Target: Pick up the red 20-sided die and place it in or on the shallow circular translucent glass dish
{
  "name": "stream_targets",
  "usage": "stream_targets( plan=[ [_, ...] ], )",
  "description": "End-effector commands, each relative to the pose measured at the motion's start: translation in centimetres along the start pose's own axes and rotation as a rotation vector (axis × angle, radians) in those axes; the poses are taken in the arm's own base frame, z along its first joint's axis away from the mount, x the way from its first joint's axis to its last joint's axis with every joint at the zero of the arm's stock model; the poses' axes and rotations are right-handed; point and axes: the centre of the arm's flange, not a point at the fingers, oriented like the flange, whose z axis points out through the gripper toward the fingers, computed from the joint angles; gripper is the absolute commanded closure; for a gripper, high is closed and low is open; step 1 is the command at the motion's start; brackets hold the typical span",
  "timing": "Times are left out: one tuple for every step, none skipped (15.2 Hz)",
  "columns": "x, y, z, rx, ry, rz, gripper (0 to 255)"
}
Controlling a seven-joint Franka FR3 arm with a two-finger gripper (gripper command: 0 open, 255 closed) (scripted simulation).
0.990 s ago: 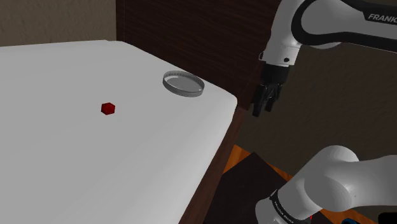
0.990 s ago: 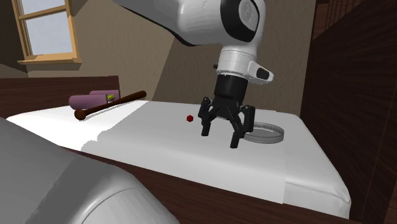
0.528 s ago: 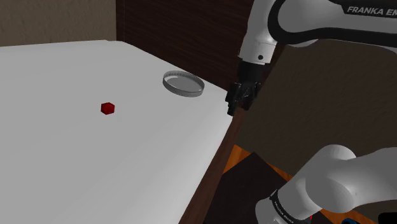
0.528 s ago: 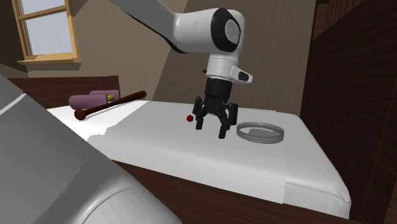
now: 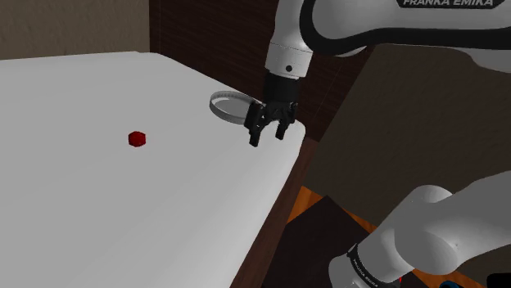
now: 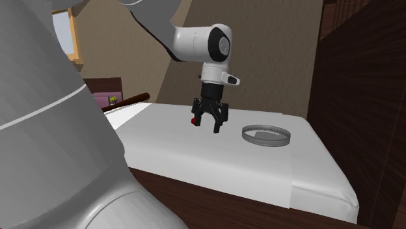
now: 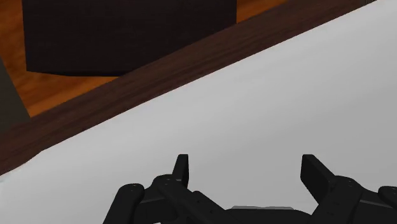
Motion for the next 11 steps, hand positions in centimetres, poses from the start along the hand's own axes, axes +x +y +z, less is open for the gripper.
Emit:
stream_targets(
  plan=[
    [1.2,-2.0,0.1,0.001,0.016,0.001,0],
    [1.8,-3.1,0.1,0.001,0.023,0.000,0],
    [2.5,-4.1,0.1,0.000,0.031,0.000,0],
    [3.1,-5.2,0.2,0.000,0.039,0.000,0],
    [3.7,-6.3,0.2,0.000,0.046,0.000,0],
    [4.3,-7.4,0.2,0.000,0.054,-0.001,0],
    [5.0,-8.5,0.2,0.000,0.062,-0.001,0],
    [5.6,-9.6,0.2,0.000,0.069,-0.001,0],
    [6.2,-10.7,0.1,-0.001,0.077,-0.002,0],
    [6.8,-11.8,0.1,-0.001,0.084,-0.002,0],
    [7.5,-12.9,0.1,-0.001,0.092,-0.002,0]
  ],
)
